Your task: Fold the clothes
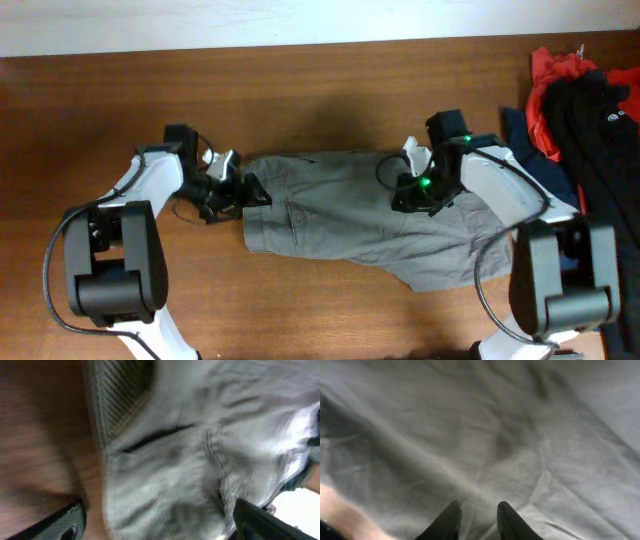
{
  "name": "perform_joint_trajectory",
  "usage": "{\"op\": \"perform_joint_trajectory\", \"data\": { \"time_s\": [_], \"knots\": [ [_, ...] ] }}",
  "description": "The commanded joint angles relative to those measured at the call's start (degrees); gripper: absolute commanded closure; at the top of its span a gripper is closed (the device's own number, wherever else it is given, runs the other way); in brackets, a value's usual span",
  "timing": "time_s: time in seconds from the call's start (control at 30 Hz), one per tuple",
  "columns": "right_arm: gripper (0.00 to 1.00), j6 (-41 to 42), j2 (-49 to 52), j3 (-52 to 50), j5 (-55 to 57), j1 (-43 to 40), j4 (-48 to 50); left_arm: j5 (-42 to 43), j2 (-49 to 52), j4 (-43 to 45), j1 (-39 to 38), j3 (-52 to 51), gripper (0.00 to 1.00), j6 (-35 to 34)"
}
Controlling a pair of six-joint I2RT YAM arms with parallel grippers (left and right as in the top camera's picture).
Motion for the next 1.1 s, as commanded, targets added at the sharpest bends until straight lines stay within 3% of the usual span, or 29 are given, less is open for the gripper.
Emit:
{"op": "perform_joint_trajectory", "data": {
  "time_s": [0.0, 0.07, 0.1, 0.33, 0.53, 0.63, 0.8, 0.93, 1.07],
  "knots": [
    [0.75, 0.8, 4.7, 0.0, 1.3, 0.7, -0.2, 1.8, 0.3, 3.0, -0.1, -3.0, 0.07, -8.3],
    [0.76, 0.8, 6.6, 0.0, 0.5, 0.7, -0.6, 1.9, 0.3, 4.9, -1.0, -3.4, 0.09, -11.1],
    [0.77, 0.8, 7.8, 0.0, -0.3, 1.5, -1.1, 1.9, 0.3, 7.6, -3.7, -3.4, 0.18, -16.4],
    [0.78, 0.8, 7.8, 0.0, -0.3, 3.4, -0.9, -3.1, 0.3, 11.1, -10.8, -3.4, 0.39, -21.9],
    [0.81, 0.8, 7.8, 0.0, -0.3, 3.4, -1.1, -4.3, 0.3, 12.7, -12.3, -3.4, 0.83, -22.1],
    [0.85, 0.8, 7.8, 0.0, -0.3, 3.3, -1.6, -4.4, 0.1, 13.1, -11.9, -3.2, 0.98, -21.0],
    [0.92, -1.2, 4.5, 1.8, -0.3, 2.7, -8.3, -4.9, -4.3, 7.0, -7.2, -1.7, 0.99, -13.5],
    [0.92, -1.9, -3.2, 3.5, -0.3, 2.7, -10.2, -13.1, -12.0, -4.1, -0.1, 4.0, 0.99, -7.4],
    [0.90, -0.9, -8.1, 5.3, -0.3, 2.8, -10.0, -22.4, -17.2, -13.4, 2.6, 11.0, 0.99, -5.5]
  ]
}}
